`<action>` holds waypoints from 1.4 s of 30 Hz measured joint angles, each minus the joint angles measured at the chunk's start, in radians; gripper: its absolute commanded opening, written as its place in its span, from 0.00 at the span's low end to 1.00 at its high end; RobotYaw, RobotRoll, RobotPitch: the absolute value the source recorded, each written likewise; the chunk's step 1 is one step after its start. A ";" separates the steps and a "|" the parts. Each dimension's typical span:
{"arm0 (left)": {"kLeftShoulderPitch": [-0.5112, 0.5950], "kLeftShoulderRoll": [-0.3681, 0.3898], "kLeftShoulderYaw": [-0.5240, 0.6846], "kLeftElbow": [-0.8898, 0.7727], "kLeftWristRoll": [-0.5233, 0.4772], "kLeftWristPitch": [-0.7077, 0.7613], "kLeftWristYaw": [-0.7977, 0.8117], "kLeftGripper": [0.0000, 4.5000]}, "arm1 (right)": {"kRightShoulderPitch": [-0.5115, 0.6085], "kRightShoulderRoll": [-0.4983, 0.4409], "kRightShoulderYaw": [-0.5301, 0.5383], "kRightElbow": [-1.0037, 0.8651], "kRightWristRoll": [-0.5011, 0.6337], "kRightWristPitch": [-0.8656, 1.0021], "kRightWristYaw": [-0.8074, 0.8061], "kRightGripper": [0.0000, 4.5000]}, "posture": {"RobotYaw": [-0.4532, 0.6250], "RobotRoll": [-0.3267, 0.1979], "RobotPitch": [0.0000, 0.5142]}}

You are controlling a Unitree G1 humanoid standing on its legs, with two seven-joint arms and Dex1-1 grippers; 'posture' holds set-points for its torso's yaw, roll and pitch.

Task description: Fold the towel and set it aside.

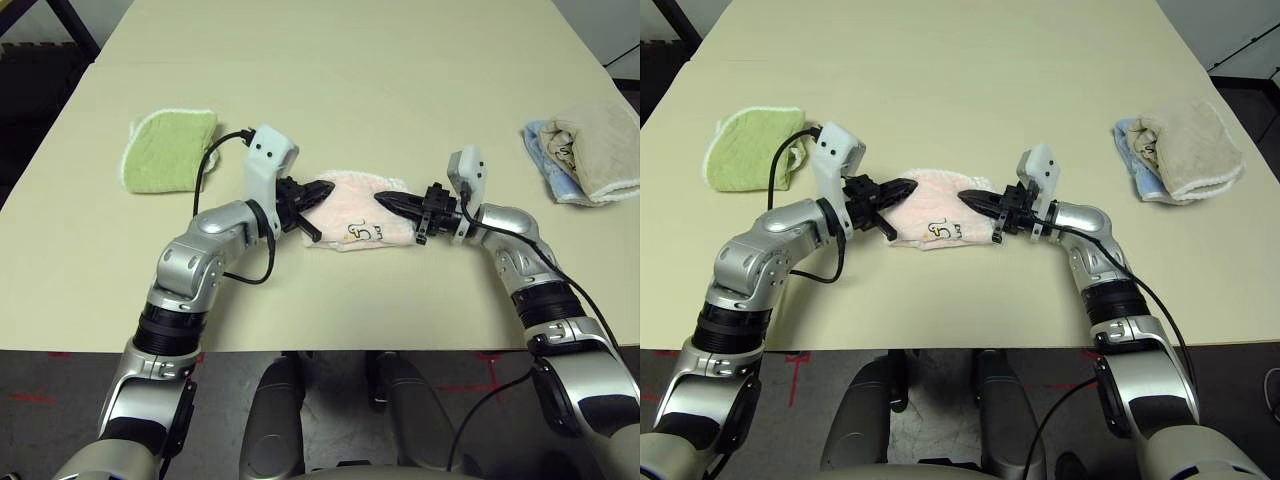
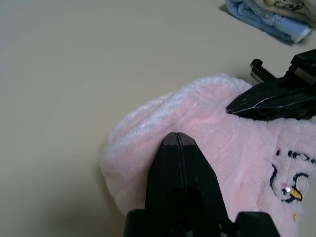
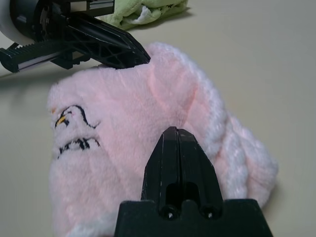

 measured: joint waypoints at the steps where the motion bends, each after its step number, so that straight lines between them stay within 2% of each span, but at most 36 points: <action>1: 0.011 -0.001 0.000 -0.002 0.001 0.000 0.000 0.01 | 0.005 -0.005 0.000 0.001 0.000 -0.007 0.000 0.00 | 0.35 0.62 0.53; 7: 0.025 0.003 -0.001 -0.004 0.007 -0.005 0.000 0.01 | 0.003 0.001 -0.002 0.014 0.000 -0.026 -0.014 0.00 | 0.35 0.62 0.51; 13: 0.007 0.031 0.055 -0.053 -0.005 0.009 0.001 0.01 | -0.041 0.023 -0.008 0.016 0.020 -0.023 -0.018 0.00 | 0.37 0.62 0.44; 15: 0.006 0.056 0.089 -0.098 -0.021 0.037 0.003 0.01 | -0.064 0.025 -0.012 0.014 0.034 -0.020 -0.016 0.00 | 0.38 0.62 0.39; 18: 0.019 0.096 0.157 -0.193 -0.051 0.094 0.021 0.14 | -0.097 0.029 -0.033 0.011 0.061 -0.016 -0.012 0.16 | 0.40 0.62 0.34; 19: 0.032 0.107 0.181 -0.228 -0.062 0.111 0.029 0.22 | -0.109 0.031 -0.042 0.010 0.068 -0.018 -0.012 0.23 | 0.40 0.62 0.34; 24: 0.130 0.117 0.270 -0.339 -0.097 0.168 0.085 0.66 | -0.138 0.037 -0.046 0.010 0.080 -0.037 -0.010 0.66 | 0.42 0.62 0.30; 28: 0.182 0.067 0.357 -0.392 -0.124 0.183 0.158 0.99 | -0.138 0.046 -0.048 0.010 0.083 -0.048 -0.020 0.99 | 0.43 0.62 0.28; 33: 0.283 0.021 0.427 -0.441 -0.149 0.187 0.225 0.99 | -0.138 0.045 -0.085 0.015 0.084 -0.080 -0.049 0.99 | 0.43 0.62 0.28; 38: 0.353 0.021 0.440 -0.499 -0.163 0.201 0.258 0.99 | -0.124 0.043 -0.089 0.014 0.093 -0.085 -0.050 0.99 | 0.44 0.62 0.28; 42: 0.387 0.034 0.445 -0.513 -0.164 0.203 0.273 0.99 | -0.071 0.022 -0.089 0.003 0.106 -0.094 -0.012 0.99 | 0.43 0.62 0.29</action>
